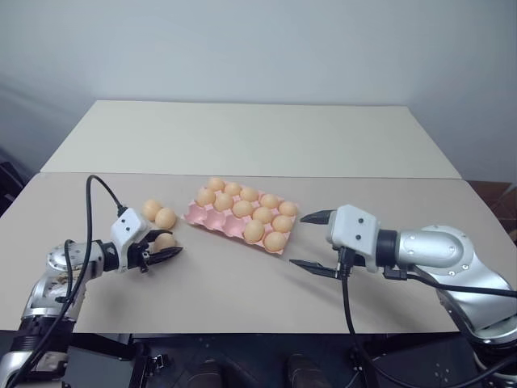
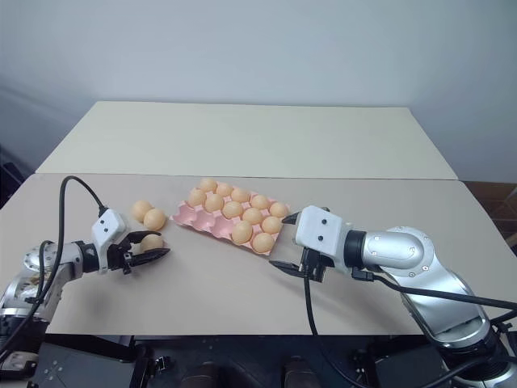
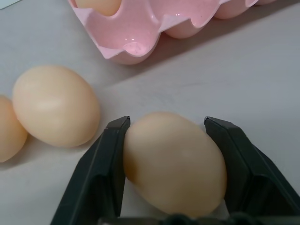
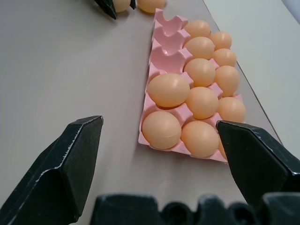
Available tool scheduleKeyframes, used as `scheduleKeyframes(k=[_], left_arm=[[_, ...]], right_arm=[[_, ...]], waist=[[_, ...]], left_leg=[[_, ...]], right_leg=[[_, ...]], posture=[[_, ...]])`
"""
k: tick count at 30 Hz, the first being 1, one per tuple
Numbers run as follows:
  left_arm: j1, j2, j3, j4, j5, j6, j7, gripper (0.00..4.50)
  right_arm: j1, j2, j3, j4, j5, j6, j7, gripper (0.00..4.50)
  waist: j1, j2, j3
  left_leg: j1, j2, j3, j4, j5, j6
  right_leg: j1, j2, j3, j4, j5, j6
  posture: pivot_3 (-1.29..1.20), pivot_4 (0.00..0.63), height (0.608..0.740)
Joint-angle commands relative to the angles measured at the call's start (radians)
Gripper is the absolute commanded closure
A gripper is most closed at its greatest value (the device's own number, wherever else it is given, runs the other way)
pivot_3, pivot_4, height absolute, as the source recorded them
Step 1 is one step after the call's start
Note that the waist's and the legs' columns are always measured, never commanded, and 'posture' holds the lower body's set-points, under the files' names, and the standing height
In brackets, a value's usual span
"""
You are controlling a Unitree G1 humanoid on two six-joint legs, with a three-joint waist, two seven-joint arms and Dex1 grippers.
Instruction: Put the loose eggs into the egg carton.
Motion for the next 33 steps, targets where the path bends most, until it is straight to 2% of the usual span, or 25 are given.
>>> scheduleKeyframes(k=[1,3,9,17,25,30,33], left_arm=[[0.007,0.021,0.015,-0.033,-0.016,-0.001,-0.022,1.82],[0.013,0.021,0.017,-0.044,-0.02,0.001,-0.025,1.82],[0.03,0.035,0.052,-0.13,-0.145,0.041,-0.14,1.82],[-0.116,-0.065,0.004,-0.132,-0.175,0.025,-0.134,1.82],[-0.317,-0.218,-0.145,0.059,-0.074,-0.103,-0.19,1.82],[-0.424,-0.299,-0.168,0.228,-0.021,-0.223,-0.184,1.82],[-0.46,-0.315,-0.173,0.292,-0.005,-0.262,-0.21,1.82]], right_arm=[[-0.007,-0.006,-0.005,-0.032,-0.006,-0.011,-0.015,0.0],[-0.006,-0.004,-0.002,-0.032,-0.01,-0.013,-0.018,0.0],[-0.006,0.001,0.003,-0.035,-0.014,-0.013,-0.031,0.0],[-0.007,0.007,-0.005,-0.057,-0.009,0.002,-0.055,0.0],[-0.018,-0.002,-0.033,-0.132,0.016,0.06,-0.08,0.0],[-0.026,-0.008,-0.056,-0.183,0.036,0.112,-0.103,0.0],[-0.018,-0.01,-0.063,-0.2,0.043,0.134,-0.115,0.0]], waist=[[0.0,0.0,0.0],[0.0,0.0,0.0],[0.0,0.0,0.0],[0.015,0.0,0.0],[0.023,0.0,0.0],[0.021,0.0,0.0],[0.021,0.0,0.0]], left_leg=[[0.0,0.0,0.0,0.0,0.0,0.0],[0.0,0.0,0.0,0.0,0.0,0.0],[0.0,0.0,0.0,0.0,0.0,0.0],[0.0,0.0,0.0,0.001,0.0,0.0],[-0.001,-0.001,-0.001,0.002,0.0,0.0],[-0.001,-0.001,-0.001,0.002,0.0,0.0],[-0.001,-0.001,-0.001,0.002,0.0,0.0]], right_leg=[[0.0,0.0,0.0,0.0,0.0,0.0],[0.0,0.0,0.0,0.0,0.0,0.0],[0.0,0.0,0.0,0.0,0.0,0.0],[0.0,0.0,0.0,0.0,0.0,0.0],[0.001,0.0,-0.001,0.0,0.0,0.0],[0.001,0.0,-0.001,0.0,0.0,0.0],[0.001,0.0,-0.001,0.0,0.0,0.0]], posture=[[0.0,0.15,0.74],[0.0,0.15,0.74],[0.0,0.15,0.74],[0.0,0.15,0.74],[0.0,0.15,0.74],[0.0,0.15,0.74],[0.0,0.15,0.74]])
